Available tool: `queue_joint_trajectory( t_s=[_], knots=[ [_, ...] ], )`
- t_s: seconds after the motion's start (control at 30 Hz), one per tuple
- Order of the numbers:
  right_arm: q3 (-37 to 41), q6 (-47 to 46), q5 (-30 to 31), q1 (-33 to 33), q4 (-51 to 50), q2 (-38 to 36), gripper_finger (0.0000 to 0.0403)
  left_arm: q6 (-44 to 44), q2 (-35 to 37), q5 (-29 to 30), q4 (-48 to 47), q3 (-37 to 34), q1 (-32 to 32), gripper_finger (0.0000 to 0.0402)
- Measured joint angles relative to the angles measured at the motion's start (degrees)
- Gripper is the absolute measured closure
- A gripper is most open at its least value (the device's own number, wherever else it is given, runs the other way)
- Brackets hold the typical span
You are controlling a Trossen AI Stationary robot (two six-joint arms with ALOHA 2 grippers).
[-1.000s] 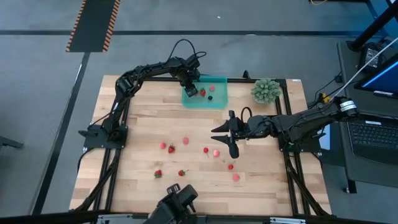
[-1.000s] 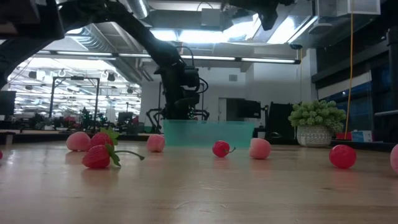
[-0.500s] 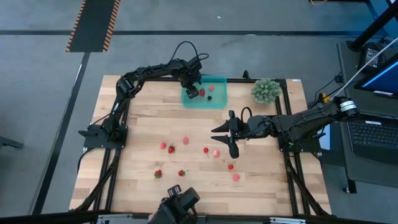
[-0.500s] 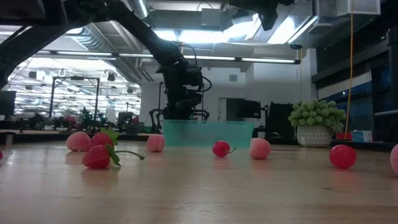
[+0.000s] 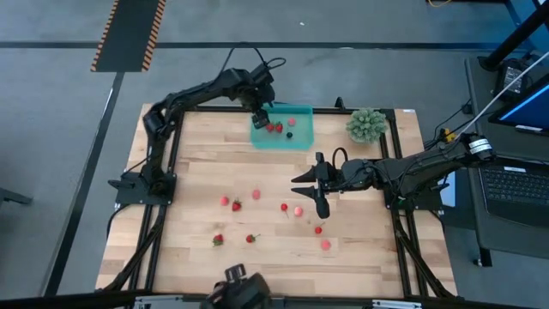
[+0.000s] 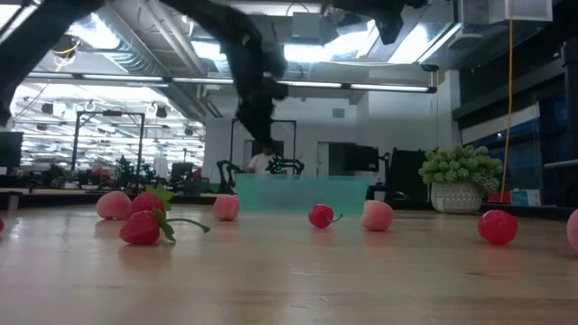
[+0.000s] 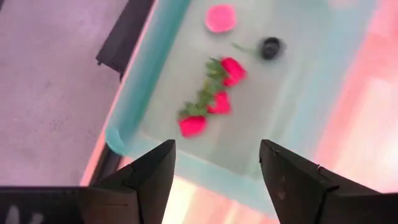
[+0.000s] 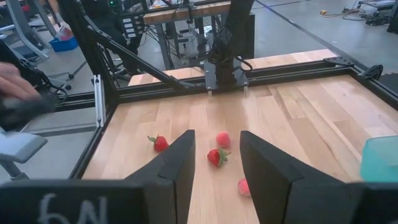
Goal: Pick and placing Produce into tupperware
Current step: Put the apricot into the blue basket
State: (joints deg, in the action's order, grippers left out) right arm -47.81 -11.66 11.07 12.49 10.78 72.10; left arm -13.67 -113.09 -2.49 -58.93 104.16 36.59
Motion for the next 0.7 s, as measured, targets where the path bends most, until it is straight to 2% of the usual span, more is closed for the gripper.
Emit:
queue_joint_trajectory(
  t_s=[0.3,0.57,0.7],
  knots=[
    [0.0,-0.1,0.0,0.0,-0.6,0.0,0.0273,1.3,10.8,-0.2,-18.1,-0.1,-5.9,0.0175],
    [0.0,-0.1,0.0,0.0,-1.2,0.0,0.0273,2.8,20.5,-0.2,-22.2,-0.1,-12.4,0.0186],
    [0.0,-3.5,0.0,0.0,-2.5,0.0,0.0273,4.3,25.1,-0.2,-24.2,-0.1,-16.2,0.0193]
  ],
)
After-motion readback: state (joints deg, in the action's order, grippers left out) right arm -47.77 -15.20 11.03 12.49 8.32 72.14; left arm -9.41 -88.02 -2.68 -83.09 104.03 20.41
